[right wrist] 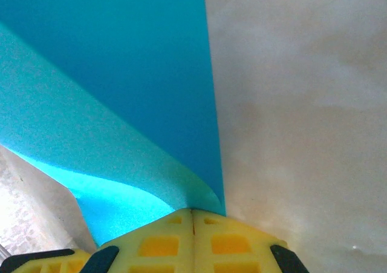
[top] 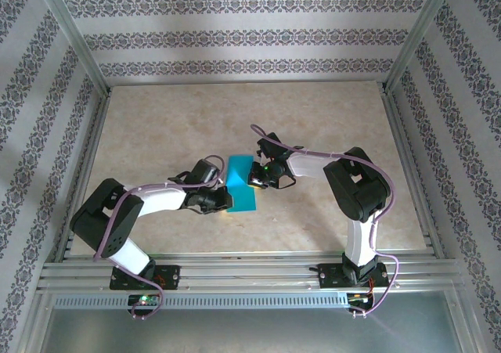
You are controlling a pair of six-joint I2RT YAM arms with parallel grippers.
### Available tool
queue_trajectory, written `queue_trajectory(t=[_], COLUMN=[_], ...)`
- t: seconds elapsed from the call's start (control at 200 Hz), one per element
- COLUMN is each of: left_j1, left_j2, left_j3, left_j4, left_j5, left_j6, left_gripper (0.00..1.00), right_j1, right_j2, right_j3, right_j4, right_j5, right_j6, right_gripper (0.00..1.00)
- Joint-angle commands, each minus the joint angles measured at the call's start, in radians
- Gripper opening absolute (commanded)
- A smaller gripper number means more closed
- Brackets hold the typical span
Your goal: Fold a paper plane with a square sheet of paper (pick it up from the middle)
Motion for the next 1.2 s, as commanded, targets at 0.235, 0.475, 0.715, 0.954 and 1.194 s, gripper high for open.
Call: queue_trajectory(t=[0.235, 0.475, 0.715, 0.954, 1.194], left_j1=[-0.049, 0.023, 0.092, 0.108, 0.143], left_j2=[-0.142, -0.121, 0.105, 0.237, 0.274], left_j3=[-0.047, 0.144, 0.339, 0.394, 0.361], left_j4=[-0.282, -0.238, -0.162, -0.118, -0.09], left_j5=[-0.062, -0.06, -0.017, 0.021, 0.021], left_j6=[0.064, 0.116, 0.144, 0.151, 0.148], left_gripper=[0.12, 0.13, 0.12, 0.12, 0.12], right_j1=[-0.002, -0.001, 0.001, -0.001, -0.001], right_j2=[0.127, 0.129, 0.13, 0.131, 0.133], right_j3=[-0.098, -0.089, -0.072, -0.073, -0.075], right_j4=[-0.223, -0.227, -0.242, -0.254, -0.277], right_j5=[0.302, 0.298, 0.296, 0.293, 0.307], right_j6=[0.02, -0.034, -0.07, -0.085, -0.101], right_gripper=[0.06, 0.06, 0.06, 0.06, 0.06])
